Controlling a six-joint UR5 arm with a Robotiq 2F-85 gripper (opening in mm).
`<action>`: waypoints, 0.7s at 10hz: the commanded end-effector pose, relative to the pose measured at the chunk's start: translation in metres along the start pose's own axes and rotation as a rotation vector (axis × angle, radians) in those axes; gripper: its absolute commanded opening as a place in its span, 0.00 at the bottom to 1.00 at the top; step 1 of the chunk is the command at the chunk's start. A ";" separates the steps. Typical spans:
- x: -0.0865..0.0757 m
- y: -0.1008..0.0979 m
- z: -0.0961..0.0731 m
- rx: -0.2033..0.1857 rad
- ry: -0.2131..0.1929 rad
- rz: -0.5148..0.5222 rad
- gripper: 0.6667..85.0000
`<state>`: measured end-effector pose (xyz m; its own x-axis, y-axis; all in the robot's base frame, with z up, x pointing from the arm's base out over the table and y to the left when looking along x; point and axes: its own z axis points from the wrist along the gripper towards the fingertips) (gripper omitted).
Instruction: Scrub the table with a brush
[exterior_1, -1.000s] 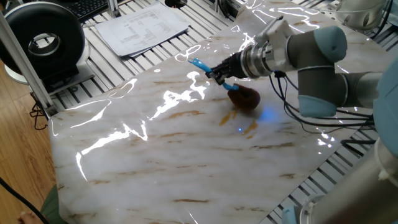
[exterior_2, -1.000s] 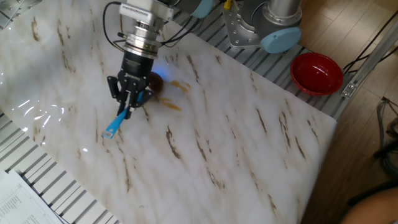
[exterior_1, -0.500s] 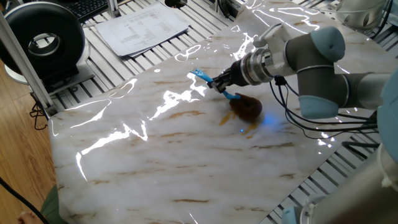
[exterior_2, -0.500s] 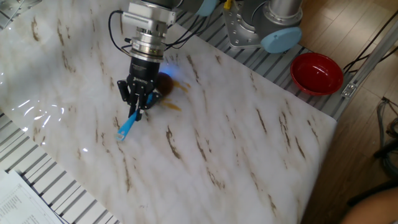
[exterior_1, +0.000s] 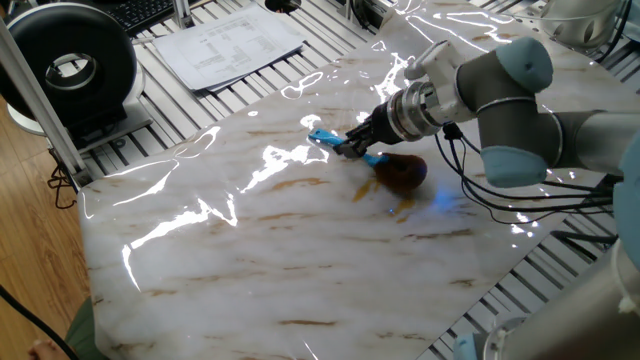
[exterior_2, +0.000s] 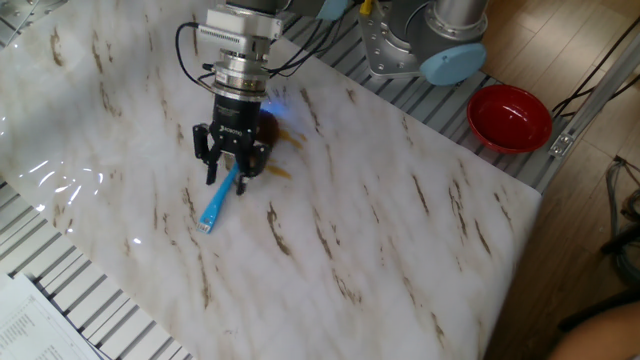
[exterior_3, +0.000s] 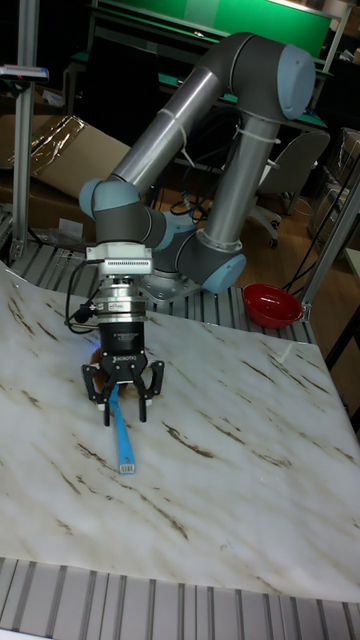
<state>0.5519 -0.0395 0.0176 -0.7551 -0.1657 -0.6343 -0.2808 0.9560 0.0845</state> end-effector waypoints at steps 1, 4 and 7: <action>0.007 -0.005 -0.002 0.020 0.060 0.006 0.83; 0.007 -0.018 0.001 0.103 0.201 0.033 0.76; -0.003 -0.019 0.002 0.108 0.256 0.033 0.74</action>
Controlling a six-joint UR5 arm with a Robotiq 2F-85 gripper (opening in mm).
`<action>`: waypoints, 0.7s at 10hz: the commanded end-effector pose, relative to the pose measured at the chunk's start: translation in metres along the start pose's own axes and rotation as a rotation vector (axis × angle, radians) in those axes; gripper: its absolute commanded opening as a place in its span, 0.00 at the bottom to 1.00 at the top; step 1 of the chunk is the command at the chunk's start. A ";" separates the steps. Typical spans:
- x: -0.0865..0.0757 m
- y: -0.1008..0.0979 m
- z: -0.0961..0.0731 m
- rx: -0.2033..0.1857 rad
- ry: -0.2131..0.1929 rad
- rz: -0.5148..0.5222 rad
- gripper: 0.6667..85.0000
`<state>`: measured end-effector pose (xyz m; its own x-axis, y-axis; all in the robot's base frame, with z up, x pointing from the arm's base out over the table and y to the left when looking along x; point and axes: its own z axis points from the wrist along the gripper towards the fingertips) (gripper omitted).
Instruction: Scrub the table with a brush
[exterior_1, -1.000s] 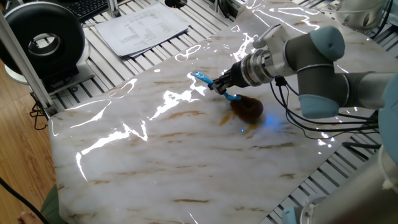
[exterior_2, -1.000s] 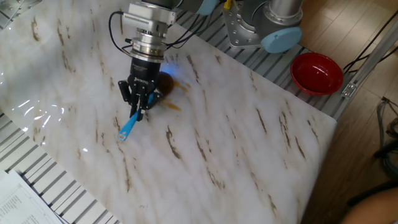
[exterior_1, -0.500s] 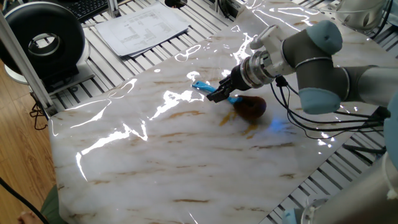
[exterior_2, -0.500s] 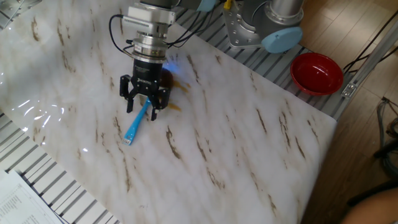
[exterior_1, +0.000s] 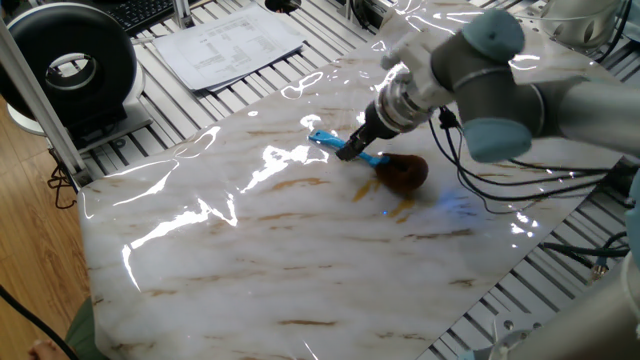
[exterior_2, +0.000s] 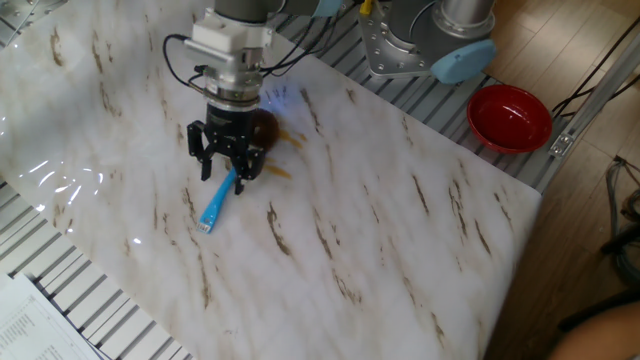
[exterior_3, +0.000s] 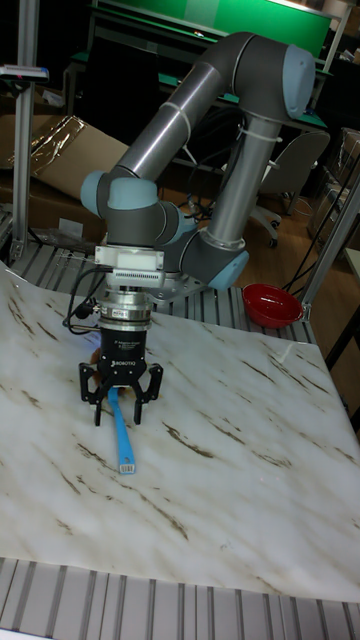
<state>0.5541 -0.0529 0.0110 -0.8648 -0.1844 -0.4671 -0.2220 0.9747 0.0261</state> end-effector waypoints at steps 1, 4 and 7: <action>-0.013 -0.001 -0.005 0.023 0.064 0.021 0.74; -0.014 -0.005 -0.005 -0.005 0.120 0.046 0.73; 0.020 -0.009 -0.013 0.042 0.263 0.064 0.71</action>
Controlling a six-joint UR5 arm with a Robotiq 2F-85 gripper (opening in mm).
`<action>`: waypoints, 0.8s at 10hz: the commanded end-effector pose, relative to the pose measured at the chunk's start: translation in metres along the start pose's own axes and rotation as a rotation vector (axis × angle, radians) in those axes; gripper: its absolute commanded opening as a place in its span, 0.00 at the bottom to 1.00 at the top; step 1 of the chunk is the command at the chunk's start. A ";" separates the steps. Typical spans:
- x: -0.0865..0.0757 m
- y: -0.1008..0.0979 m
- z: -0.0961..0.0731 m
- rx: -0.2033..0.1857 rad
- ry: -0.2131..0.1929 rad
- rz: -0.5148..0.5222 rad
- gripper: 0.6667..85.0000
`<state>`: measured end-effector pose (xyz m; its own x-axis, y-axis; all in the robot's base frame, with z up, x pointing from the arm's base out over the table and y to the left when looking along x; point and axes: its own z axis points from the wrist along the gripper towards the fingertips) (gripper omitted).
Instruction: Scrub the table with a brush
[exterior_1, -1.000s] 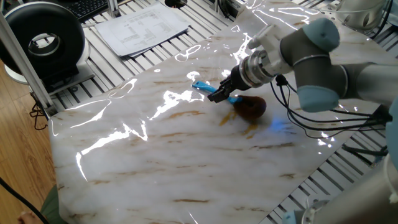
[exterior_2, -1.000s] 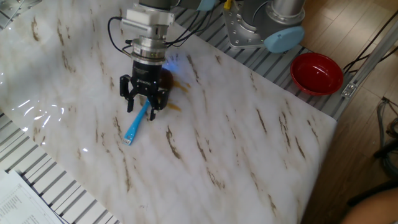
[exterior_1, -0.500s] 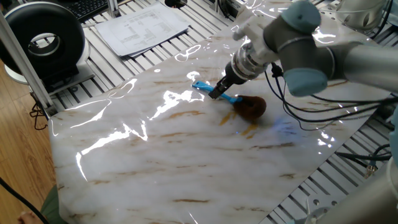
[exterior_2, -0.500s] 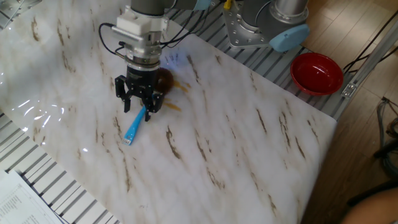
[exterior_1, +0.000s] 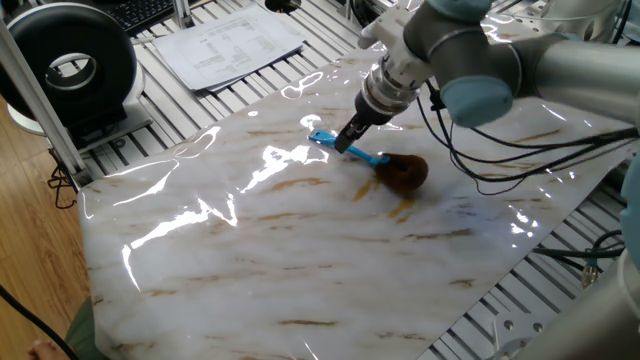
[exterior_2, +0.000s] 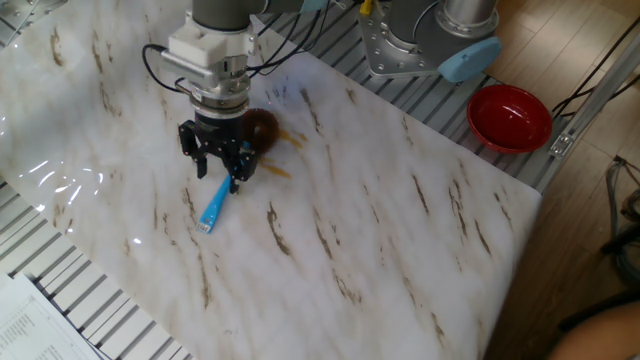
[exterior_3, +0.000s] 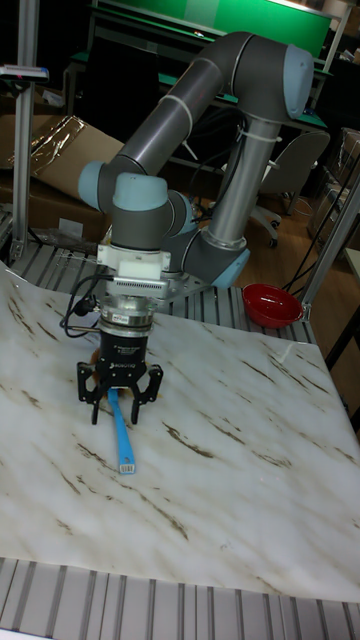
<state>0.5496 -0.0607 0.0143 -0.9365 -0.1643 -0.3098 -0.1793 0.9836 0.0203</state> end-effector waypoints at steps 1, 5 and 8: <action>0.022 -0.007 -0.005 0.036 0.111 0.033 0.65; 0.049 -0.011 -0.011 0.057 0.213 0.057 0.61; 0.080 -0.003 -0.019 0.043 0.332 0.139 0.59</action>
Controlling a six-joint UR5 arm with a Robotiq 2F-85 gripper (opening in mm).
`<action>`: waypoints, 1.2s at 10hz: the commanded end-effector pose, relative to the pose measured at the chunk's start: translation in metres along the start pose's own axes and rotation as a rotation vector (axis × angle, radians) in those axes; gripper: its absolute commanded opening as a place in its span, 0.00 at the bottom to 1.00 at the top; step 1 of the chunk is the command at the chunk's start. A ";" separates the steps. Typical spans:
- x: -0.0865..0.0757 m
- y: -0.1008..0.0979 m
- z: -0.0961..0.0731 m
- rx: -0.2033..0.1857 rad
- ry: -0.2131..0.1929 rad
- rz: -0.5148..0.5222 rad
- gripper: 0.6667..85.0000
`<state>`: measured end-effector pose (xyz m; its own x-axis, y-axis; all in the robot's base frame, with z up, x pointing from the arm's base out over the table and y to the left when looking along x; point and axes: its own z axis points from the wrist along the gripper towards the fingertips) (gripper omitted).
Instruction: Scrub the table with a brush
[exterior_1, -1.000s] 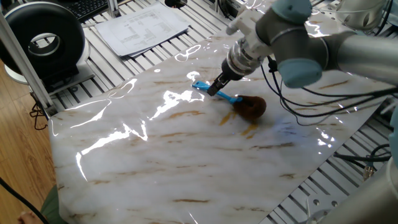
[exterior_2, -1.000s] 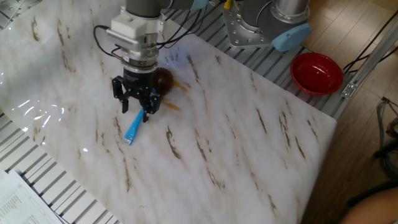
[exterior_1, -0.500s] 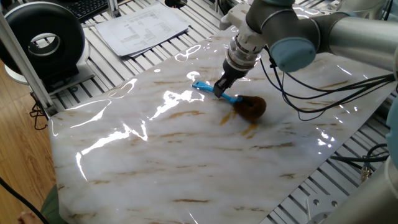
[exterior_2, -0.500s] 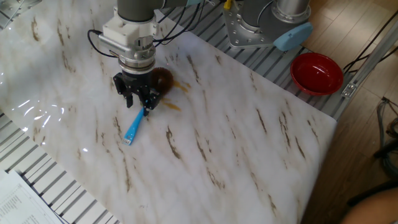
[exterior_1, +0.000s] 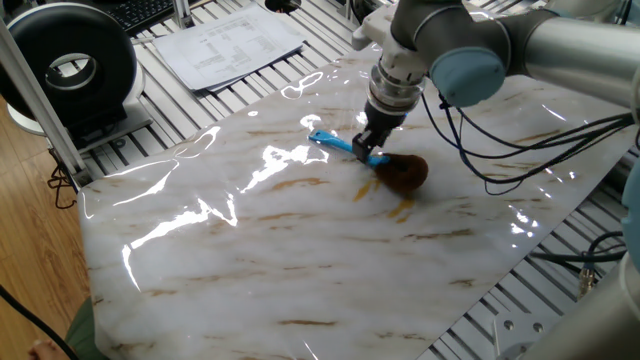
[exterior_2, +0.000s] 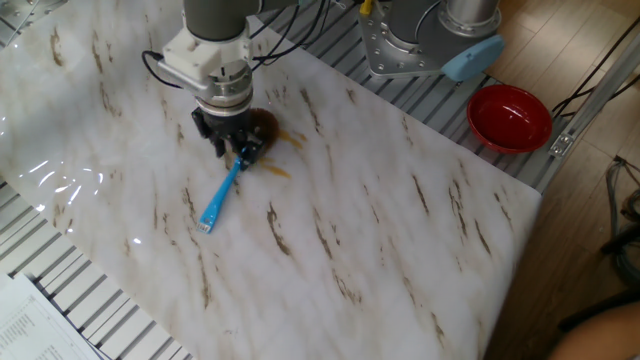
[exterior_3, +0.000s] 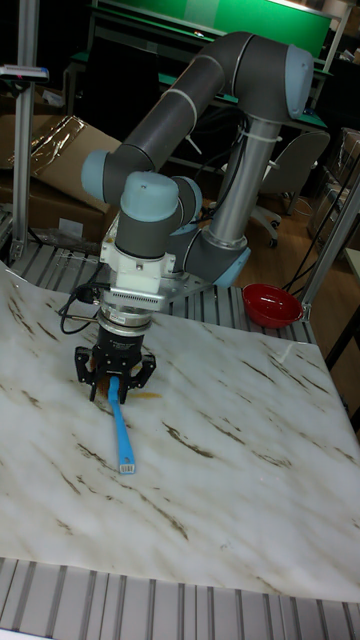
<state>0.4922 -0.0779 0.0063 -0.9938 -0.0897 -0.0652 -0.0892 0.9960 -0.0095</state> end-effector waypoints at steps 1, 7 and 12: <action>0.022 -0.001 -0.003 0.004 0.084 0.041 0.59; 0.007 0.003 0.003 0.000 0.052 0.009 0.59; -0.013 -0.001 0.005 0.013 -0.012 0.043 0.01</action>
<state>0.4967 -0.0797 0.0019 -0.9965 -0.0678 -0.0488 -0.0662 0.9973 -0.0325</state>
